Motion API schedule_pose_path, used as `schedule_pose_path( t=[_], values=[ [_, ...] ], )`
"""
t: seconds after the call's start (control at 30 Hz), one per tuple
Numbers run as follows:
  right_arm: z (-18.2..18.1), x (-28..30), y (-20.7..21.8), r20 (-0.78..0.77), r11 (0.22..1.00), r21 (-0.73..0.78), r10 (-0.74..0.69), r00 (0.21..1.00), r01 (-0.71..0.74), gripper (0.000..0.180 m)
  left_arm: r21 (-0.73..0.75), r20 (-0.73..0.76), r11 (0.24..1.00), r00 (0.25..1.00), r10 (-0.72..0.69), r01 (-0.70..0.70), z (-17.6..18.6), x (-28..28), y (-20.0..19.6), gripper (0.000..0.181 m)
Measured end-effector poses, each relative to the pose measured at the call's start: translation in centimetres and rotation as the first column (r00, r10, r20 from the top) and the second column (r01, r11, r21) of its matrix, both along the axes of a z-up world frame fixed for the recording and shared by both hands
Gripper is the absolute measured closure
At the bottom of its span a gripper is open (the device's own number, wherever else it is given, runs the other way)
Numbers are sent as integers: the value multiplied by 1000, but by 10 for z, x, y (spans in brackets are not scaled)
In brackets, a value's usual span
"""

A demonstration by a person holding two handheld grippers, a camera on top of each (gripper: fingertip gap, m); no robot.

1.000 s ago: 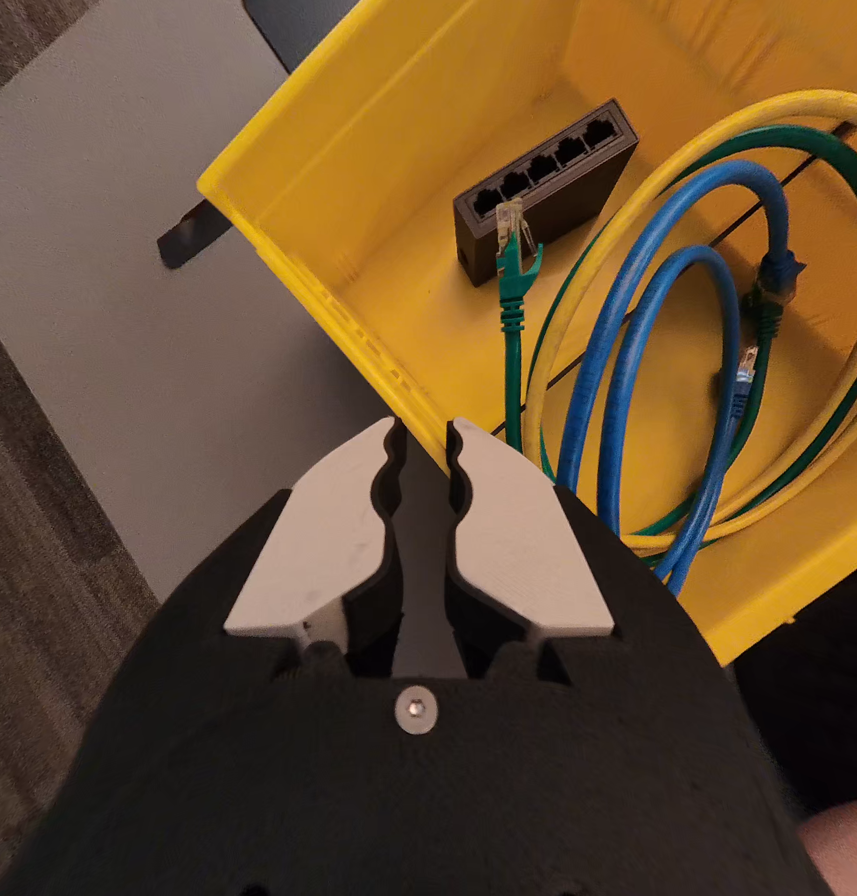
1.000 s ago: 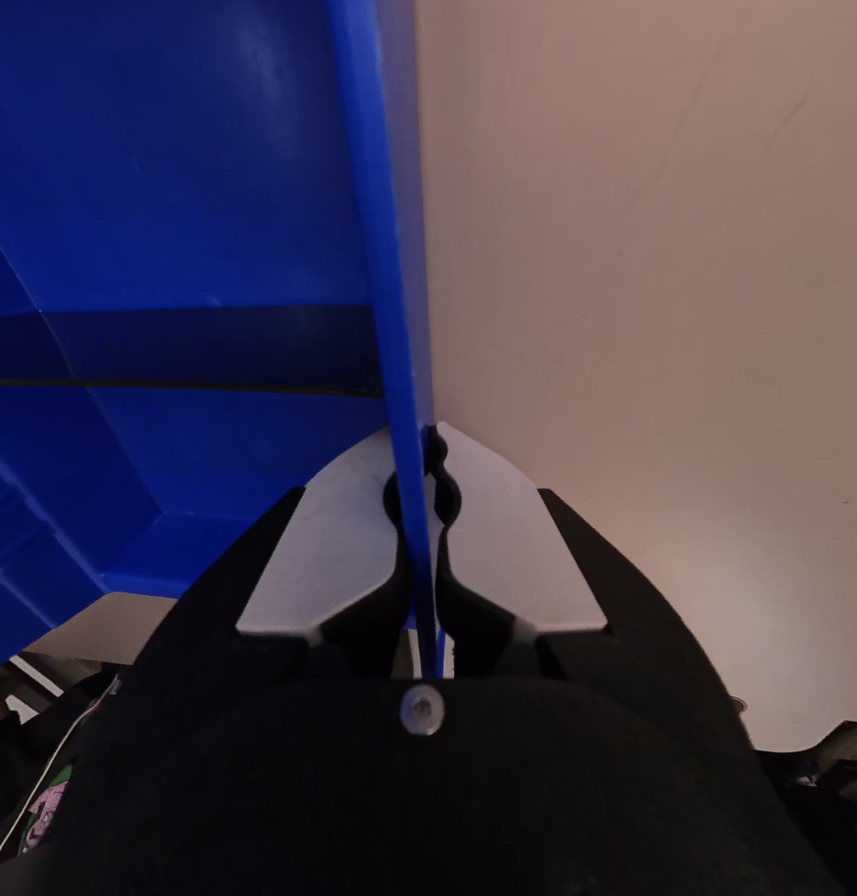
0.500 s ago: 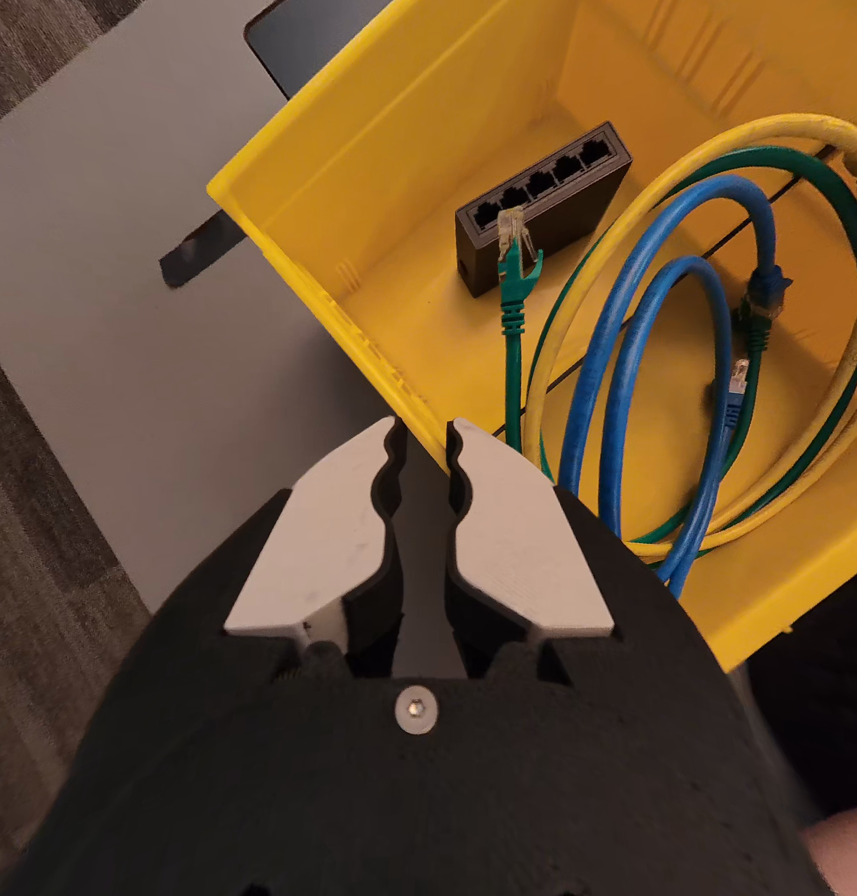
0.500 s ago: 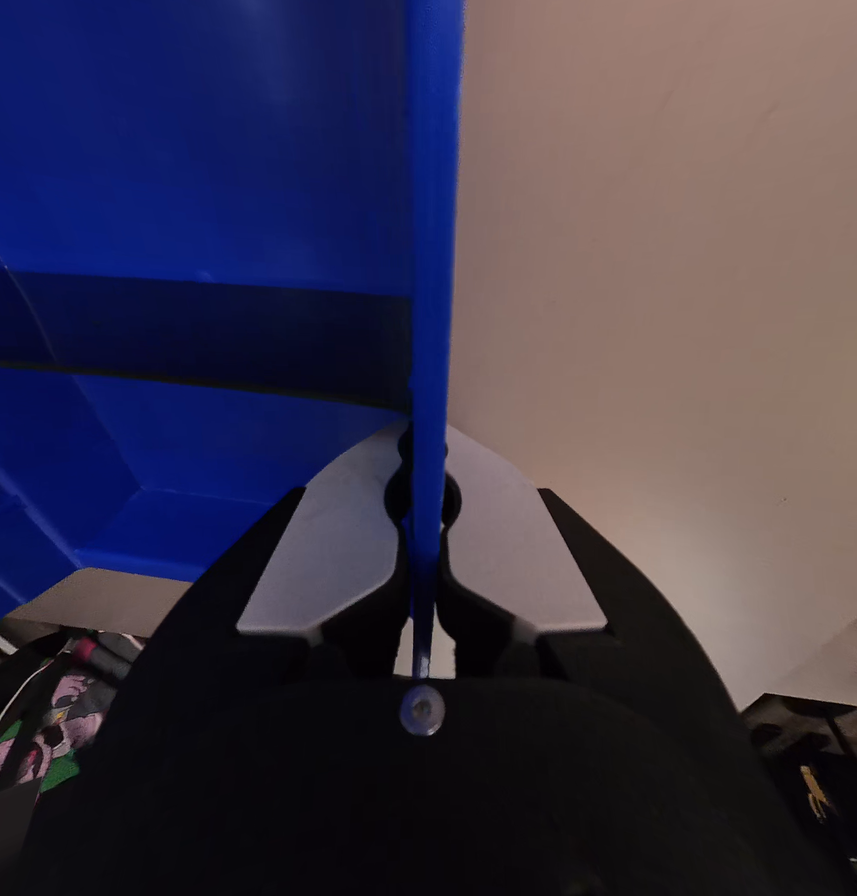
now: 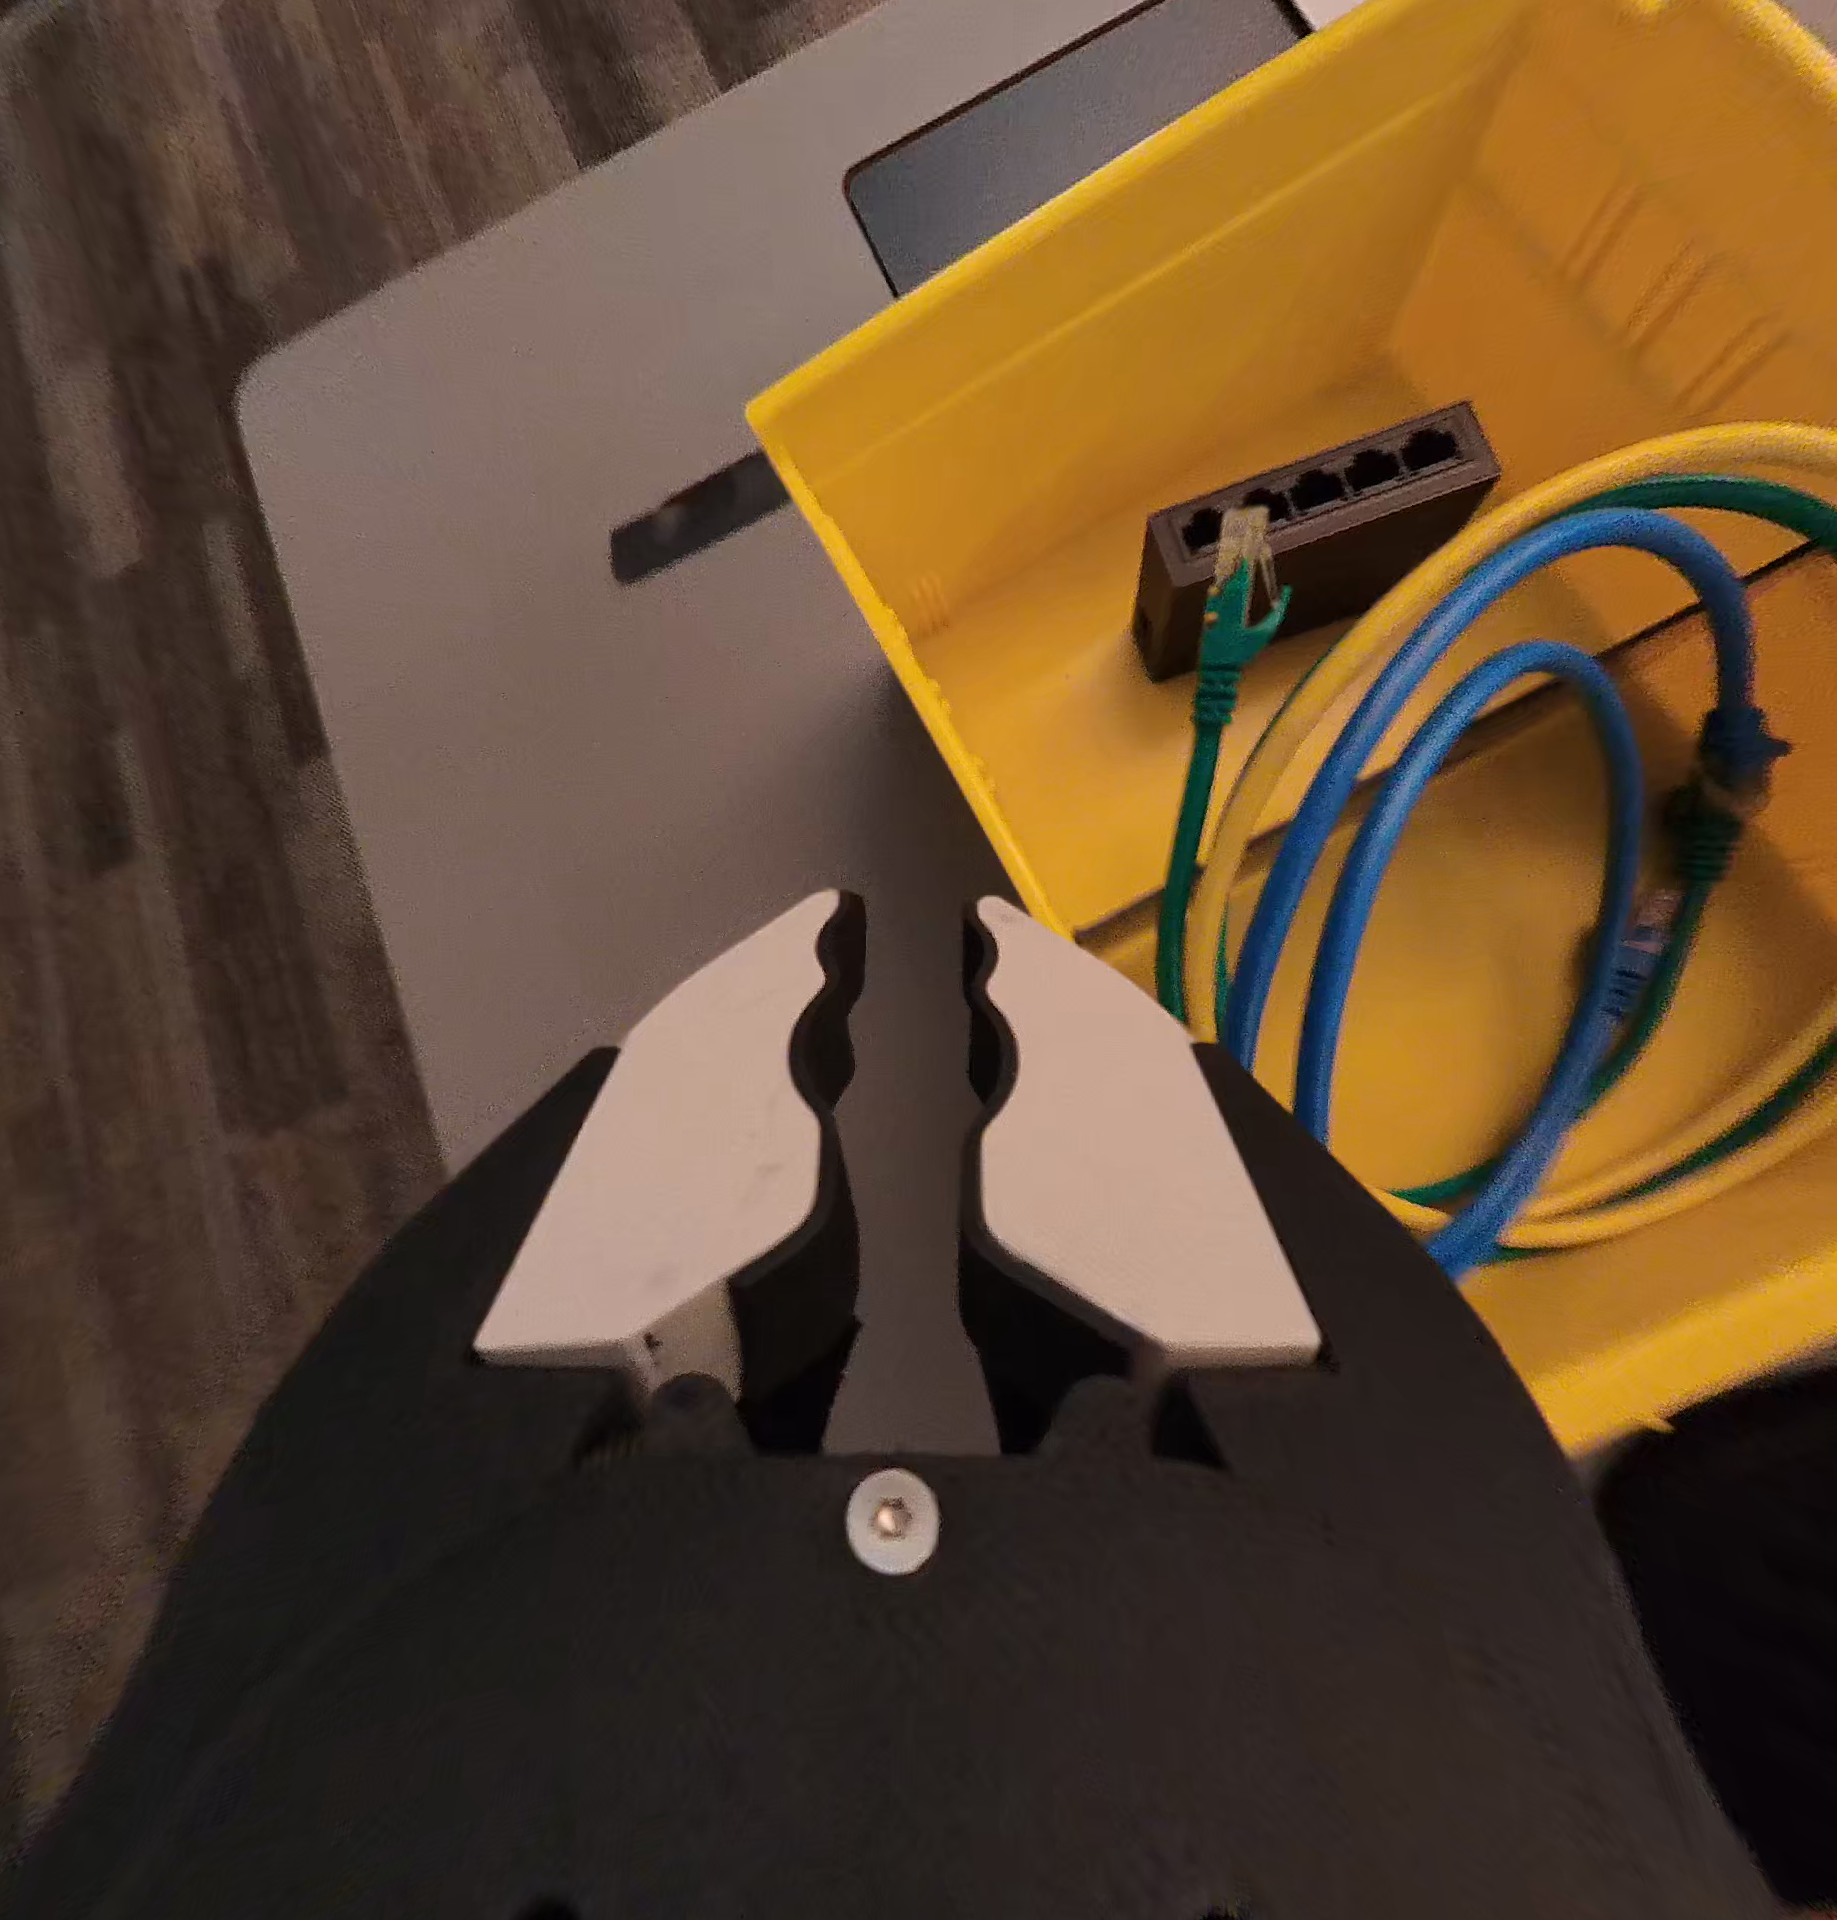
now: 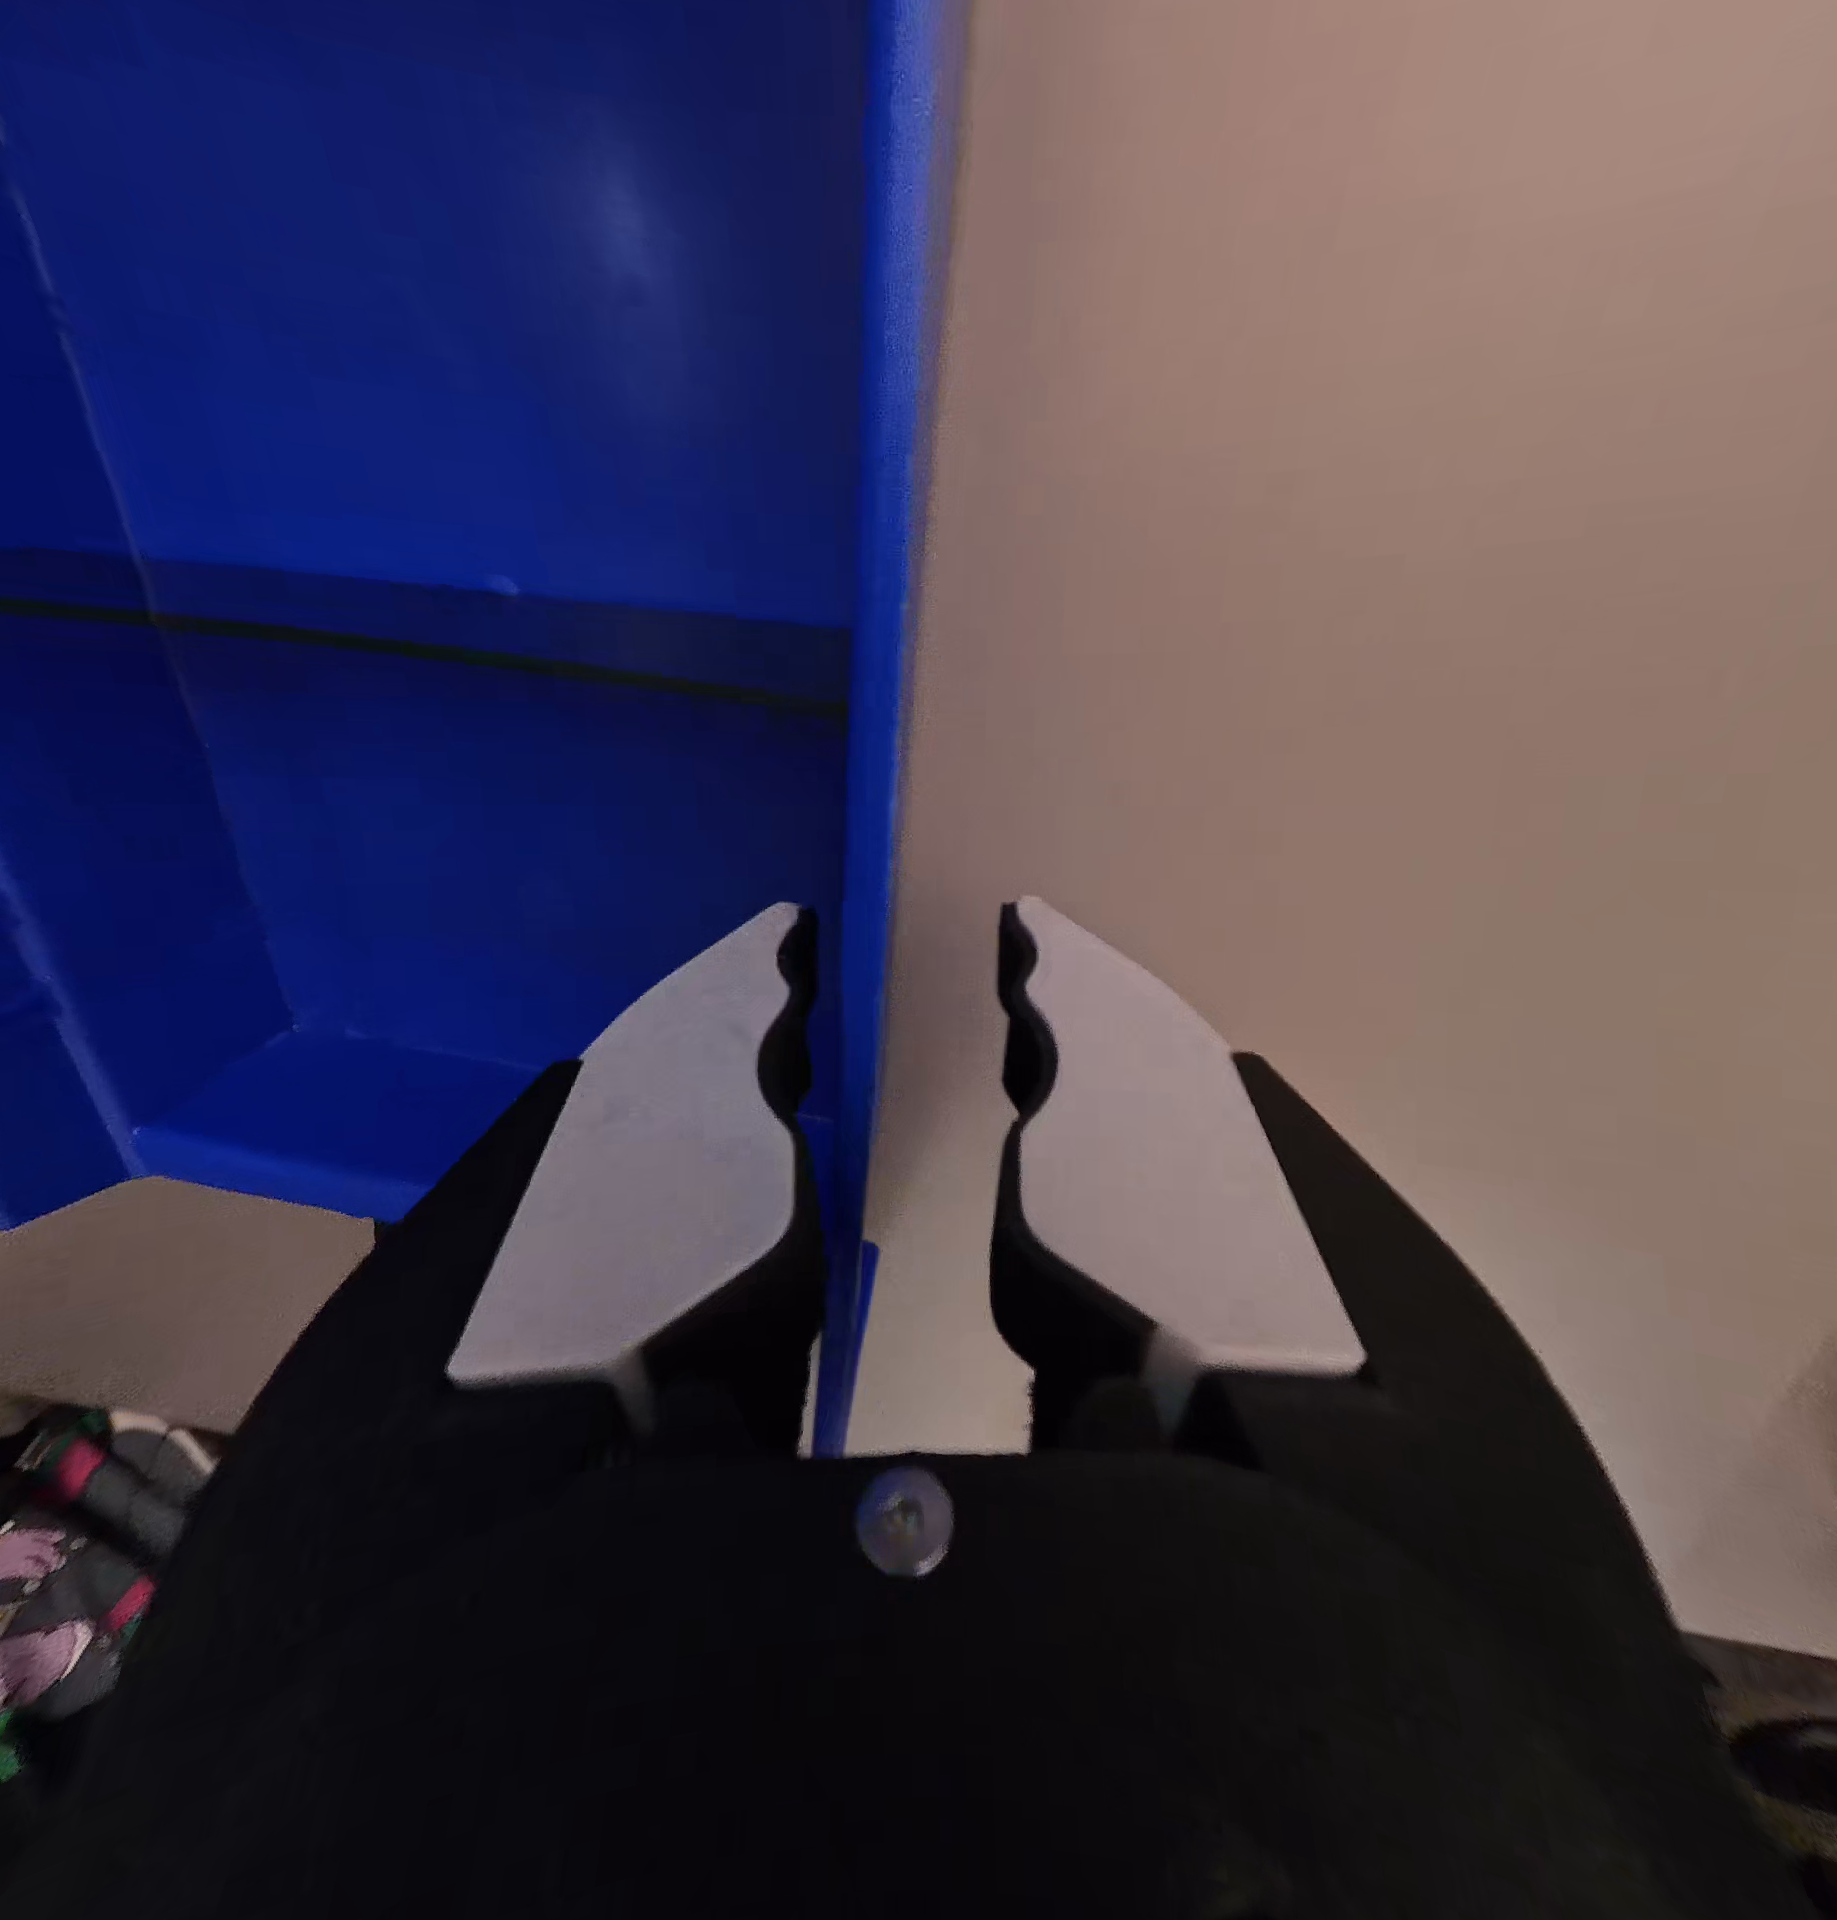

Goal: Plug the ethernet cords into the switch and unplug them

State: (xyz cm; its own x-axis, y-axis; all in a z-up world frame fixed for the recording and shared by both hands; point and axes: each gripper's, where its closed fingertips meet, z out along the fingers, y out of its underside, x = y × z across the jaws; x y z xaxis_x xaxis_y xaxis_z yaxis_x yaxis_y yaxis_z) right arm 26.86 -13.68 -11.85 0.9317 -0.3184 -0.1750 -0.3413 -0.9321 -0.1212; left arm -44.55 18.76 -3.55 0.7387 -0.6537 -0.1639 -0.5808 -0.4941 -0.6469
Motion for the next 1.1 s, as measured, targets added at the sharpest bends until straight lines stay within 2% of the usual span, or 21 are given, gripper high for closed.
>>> schedule_pose_path(
  t=[0.03, 0.1, 0.2, 0.37, 0.47, 0.57, 0.73, 0.83, 0.87, 0.93, 1.0, 1.1],
  values=[
    [9, 5, 1, 27, 999, 35, -8, 1000, 7, 142, -42, 39, 999, 999, 17, -15, 1, -3, -7, 161],
    [32, 13, 6, 85, 992, 124, -22, 996, 11, 139, -170, 140, 985, 989, 55, -30, -1, -5, -24, 143],
    [77, 24, 18, 215, 949, 316, -75, 974, 3, 139, -386, 274, 922, 958, 87, 27, -8, 0, -55, 137],
    [146, 4, 42, 244, 781, 623, -147, 959, -39, 139, -513, 142, 858, 989, 51, 30, -34, -4, -87, 135],
    [183, -27, 60, 225, 664, 742, -113, 968, -95, 139, -576, 32, 818, 999, 21, 1, -52, -5, -99, 143],
    [217, -58, 75, 258, 567, 805, -70, 964, -174, 139, -597, 8, 801, 999, 53, -38, -54, -5, -101, 151],
    [241, -90, 86, 366, 482, 825, -60, 929, -294, 138, -539, -79, 830, 990, 117, -142, -50, -21, -92, 156],
    [243, -106, 93, 408, 359, 860, -55, 911, -364, 139, -453, -82, 876, 986, 145, -167, -31, -25, -88, 156],
    [244, -106, 97, 435, 346, 852, -53, 899, -392, 135, -392, -60, 905, 986, 154, -165, -18, -24, -82, 154],
    [239, -102, 100, 488, 377, 820, -65, 870, -432, 130, -218, 2, 967, 990, 138, -134, 12, -13, -65, 135],
    [233, -99, 102, 522, 412, 791, -69, 850, -452, 129, -77, 44, 996, 998, 41, -38, 30, 9, -55, 124],
    [232, -102, 103, 534, 416, 781, -60, 843, -466, 129, -7, -68, 997, 995, -79, 79, 17, 32, -44, 118]
  ],
)
